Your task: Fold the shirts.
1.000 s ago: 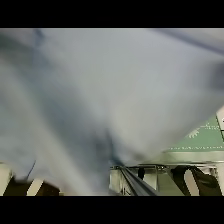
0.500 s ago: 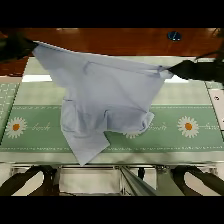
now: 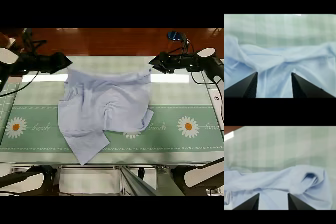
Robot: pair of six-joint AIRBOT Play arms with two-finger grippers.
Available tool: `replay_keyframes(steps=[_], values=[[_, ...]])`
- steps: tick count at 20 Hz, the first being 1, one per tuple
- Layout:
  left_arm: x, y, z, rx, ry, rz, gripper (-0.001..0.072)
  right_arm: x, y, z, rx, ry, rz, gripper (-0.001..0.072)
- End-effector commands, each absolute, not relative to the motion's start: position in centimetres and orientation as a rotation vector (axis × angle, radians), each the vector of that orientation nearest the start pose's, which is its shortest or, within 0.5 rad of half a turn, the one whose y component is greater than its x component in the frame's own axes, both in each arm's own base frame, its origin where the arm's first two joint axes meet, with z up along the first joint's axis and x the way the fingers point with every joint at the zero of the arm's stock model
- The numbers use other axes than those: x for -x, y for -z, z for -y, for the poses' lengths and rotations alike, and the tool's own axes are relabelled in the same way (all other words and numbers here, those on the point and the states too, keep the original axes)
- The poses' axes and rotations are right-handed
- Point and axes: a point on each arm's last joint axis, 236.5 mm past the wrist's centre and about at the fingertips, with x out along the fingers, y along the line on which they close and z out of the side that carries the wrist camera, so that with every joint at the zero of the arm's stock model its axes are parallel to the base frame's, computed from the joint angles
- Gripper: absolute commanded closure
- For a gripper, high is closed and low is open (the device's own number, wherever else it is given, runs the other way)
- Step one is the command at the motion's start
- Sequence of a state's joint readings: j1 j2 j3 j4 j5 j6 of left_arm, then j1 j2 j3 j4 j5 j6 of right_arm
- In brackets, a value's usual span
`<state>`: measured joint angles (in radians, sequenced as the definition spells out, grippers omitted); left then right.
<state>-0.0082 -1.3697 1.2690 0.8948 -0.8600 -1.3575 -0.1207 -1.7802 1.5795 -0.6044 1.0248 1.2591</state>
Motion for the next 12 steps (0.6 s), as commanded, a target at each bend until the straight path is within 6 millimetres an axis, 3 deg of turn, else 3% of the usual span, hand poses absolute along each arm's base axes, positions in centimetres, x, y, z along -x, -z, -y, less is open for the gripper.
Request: replay_keyframes(steps=[1,3,5,6,7,9,12], values=[[-45.0,-5.3,10.3,0.416,0.362,-1.064,0.0197,-54.4,-4.5,-7.3,-0.77,-0.512,-1.022,0.0296],[-40.9,-3.6,6.2,0.41,0.304,-1.249,0.0198,-50.7,-5.9,-3.3,-0.748,-0.534,-1.104,0.0296],[-37.1,-2.8,3.2,0.464,0.265,-1.369,0.0198,-44.5,-3.5,2.3,-0.612,-0.394,-1.303,0.0298],[-35.4,-2.2,2.1,0.501,0.238,-1.395,0.0198,-42.5,-2.5,4.4,-0.658,-0.266,-1.32,0.0303],[-33.8,-1.4,1.3,0.532,0.212,-1.412,0.0198,-40.6,-1.6,4.9,-0.687,-0.222,-1.311,0.0304],[-29.8,1.4,0.5,0.616,0.153,-1.463,0.0198,-35.5,1.1,4.0,-0.733,-0.166,-1.326,0.0304],[-24.4,6.0,1.6,0.734,0.106,-1.565,0.0198,-29.6,4.5,1.2,-0.784,-0.104,-1.326,0.0304]])
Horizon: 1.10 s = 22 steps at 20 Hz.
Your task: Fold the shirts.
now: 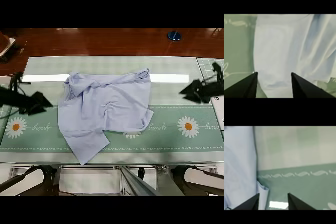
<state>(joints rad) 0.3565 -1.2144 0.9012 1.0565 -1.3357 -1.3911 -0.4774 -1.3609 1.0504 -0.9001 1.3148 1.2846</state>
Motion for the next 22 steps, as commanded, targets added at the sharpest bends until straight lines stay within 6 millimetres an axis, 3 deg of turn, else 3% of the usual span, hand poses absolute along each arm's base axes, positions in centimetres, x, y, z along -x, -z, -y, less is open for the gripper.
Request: replay_keyframes(steps=[1,3,5,10,12,16,18,22], values=[[-23.6,7.2,2.2,0.761,0.1,-1.578,0.0198,-28.5,4.9,0.0,-0.823,-0.111,-1.316,0.0304],[-22.5,9.3,3.1,0.819,0.072,-1.577,0.0198,-26.6,5.5,-2.1,-0.871,-0.146,-1.314,0.0304],[-22.1,10.7,4.0,0.877,0.051,-1.561,0.0199,-25.8,6.1,-2.6,-0.878,-0.137,-1.316,0.0304],[-23.6,11.7,7.2,0.974,0.139,-1.481,0.0229,-25.9,6.2,-2.5,-0.89,-0.125,-1.308,0.0304],[-24.0,12.0,7.9,0.937,0.17,-1.471,0.0667,-25.7,6.1,-2.8,-0.888,-0.136,-1.321,0.0304],[-24.5,11.6,8.8,0.928,0.215,-1.446,0.0677,-24.7,7.2,-4.4,-0.765,-0.156,-1.4,0.0304],[-24.4,11.5,8.8,0.929,0.22,-1.449,0.0677,-24.9,8.3,-3.9,-0.689,-0.122,-1.407,0.0304],[-24.3,11.5,8.9,0.931,0.223,-1.452,0.0677,-24.5,9.2,-5.9,-0.786,-0.183,-1.484,0.0304]])
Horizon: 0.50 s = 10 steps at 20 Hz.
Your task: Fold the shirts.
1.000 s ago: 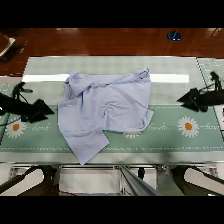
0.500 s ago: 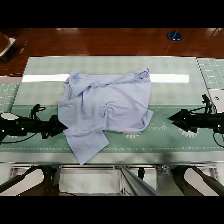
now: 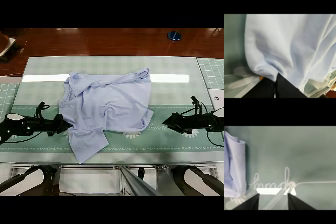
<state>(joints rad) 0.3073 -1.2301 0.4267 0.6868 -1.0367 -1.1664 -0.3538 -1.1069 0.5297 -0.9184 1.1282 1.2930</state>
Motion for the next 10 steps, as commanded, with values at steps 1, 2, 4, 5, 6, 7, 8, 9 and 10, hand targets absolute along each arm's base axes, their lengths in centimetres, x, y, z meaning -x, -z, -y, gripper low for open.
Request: replay_keyframes(steps=[1,2,4,5,6,7,8,9,10], values=[[-24.3,11.5,8.9,0.93,0.223,-1.452,0.0677,-24.5,9.3,-6.4,-0.815,-0.203,-1.49,0.0304],[-24.3,11.5,8.9,0.93,0.223,-1.452,0.0677,-24.7,9.5,-6.7,-0.836,-0.211,-1.493,0.0304],[-24.3,11.5,8.9,0.93,0.223,-1.452,0.0677,-24.8,9.9,-7.4,-0.849,-0.231,-1.509,0.0304],[-24.3,11.5,8.9,0.931,0.223,-1.452,0.0677,-25.2,10.0,-7.8,-0.845,-0.242,-1.513,0.0304],[-24.3,11.5,8.9,0.931,0.223,-1.452,0.0677,-25.7,10.0,-8.3,-0.832,-0.255,-1.511,0.0304],[-24.3,11.5,8.9,0.931,0.223,-1.452,0.0677,-26.3,10.0,-8.8,-0.812,-0.27,-1.509,0.0304],[-24.4,11.5,8.9,0.931,0.222,-1.451,0.0677,-26.9,10.1,-9.3,-0.794,-0.279,-1.512,0.0304],[-24.4,11.5,8.9,0.93,0.22,-1.45,0.0677,-27.4,10.2,-10.0,-0.78,-0.288,-1.523,0.0304],[-24.4,11.6,8.8,0.929,0.219,-1.448,0.0677,-27.9,10.4,-10.7,-0.767,-0.298,-1.539,0.0304]])
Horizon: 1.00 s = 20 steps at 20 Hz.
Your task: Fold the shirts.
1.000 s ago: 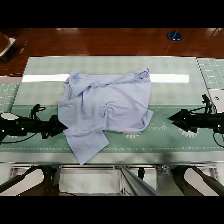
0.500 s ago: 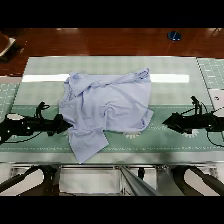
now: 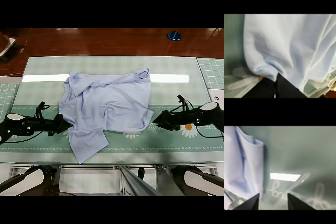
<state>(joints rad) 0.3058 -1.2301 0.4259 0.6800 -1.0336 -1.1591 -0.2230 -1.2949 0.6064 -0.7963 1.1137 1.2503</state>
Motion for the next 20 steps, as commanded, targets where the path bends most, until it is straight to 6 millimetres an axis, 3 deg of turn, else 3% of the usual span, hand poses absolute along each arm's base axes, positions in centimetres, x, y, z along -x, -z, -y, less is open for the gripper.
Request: replay_keyframes(steps=[1,3,4,5,6,7,9,11,12,14,15,17,19,20], values=[[-24.5,11.6,8.8,0.929,0.218,-1.447,0.0677,-28.1,10.6,-11.5,-0.752,-0.312,-1.558,0.0305],[-24.5,11.6,8.8,0.928,0.215,-1.445,0.0677,-28.6,11.0,-13.2,-0.716,-0.345,-1.588,0.0316],[-24.5,11.6,8.8,0.928,0.215,-1.445,0.0677,-29.0,11.0,-14.0,-0.693,-0.368,-1.597,0.0373],[-24.5,11.6,8.8,0.928,0.215,-1.444,0.0677,-29.4,10.7,-14.8,-0.672,-0.393,-1.597,0.0511],[-24.7,11.4,8.8,0.936,0.217,-1.437,0.0677,-30.0,10.0,-15.4,-0.64,-0.429,-1.579,0.0696],[-25.3,10.8,9.0,0.947,0.231,-1.418,0.0677,-30.7,8.7,-15.8,-0.613,-0.477,-1.561,0.0692],[-28.3,7.1,9.7,0.967,0.331,-1.3,0.0677,-33.6,3.9,-15.8,-0.541,-0.559,-1.48,0.0693],[-33.5,-0.6,10.1,0.981,0.455,-1.047,0.0677,-37.5,-2.6,-14.2,-0.421,-0.556,-1.329,0.0693],[-36.1,-6.3,10.0,0.971,0.524,-0.871,0.0677,-39.6,-7.2,-13.1,-0.349,-0.537,-1.217,0.0693],[-39.1,-19.3,9.2,0.89,0.63,-0.504,0.0677,-42.6,-17.8,-10.6,-0.225,-0.47,-0.951,0.0693],[-39.3,-25.4,8.7,0.827,0.65,-0.349,0.0677,-43.1,-23.7,-9.4,-0.174,-0.432,-0.806,0.0693],[-37.3,-36.8,7.9,0.645,0.637,-0.083,0.0677,-41.3,-34.4,-7.8,-0.099,-0.372,-0.543,0.0693],[-32.9,-46.0,8.0,0.432,0.604,0.127,0.0678,-37.1,-42.1,-6.9,-0.036,-0.325,-0.346,0.0693],[-30.6,-49.3,8.3,0.344,0.592,0.202,0.0678,-34.7,-44.5,-6.7,-0.017,-0.314,-0.279,0.0693]])
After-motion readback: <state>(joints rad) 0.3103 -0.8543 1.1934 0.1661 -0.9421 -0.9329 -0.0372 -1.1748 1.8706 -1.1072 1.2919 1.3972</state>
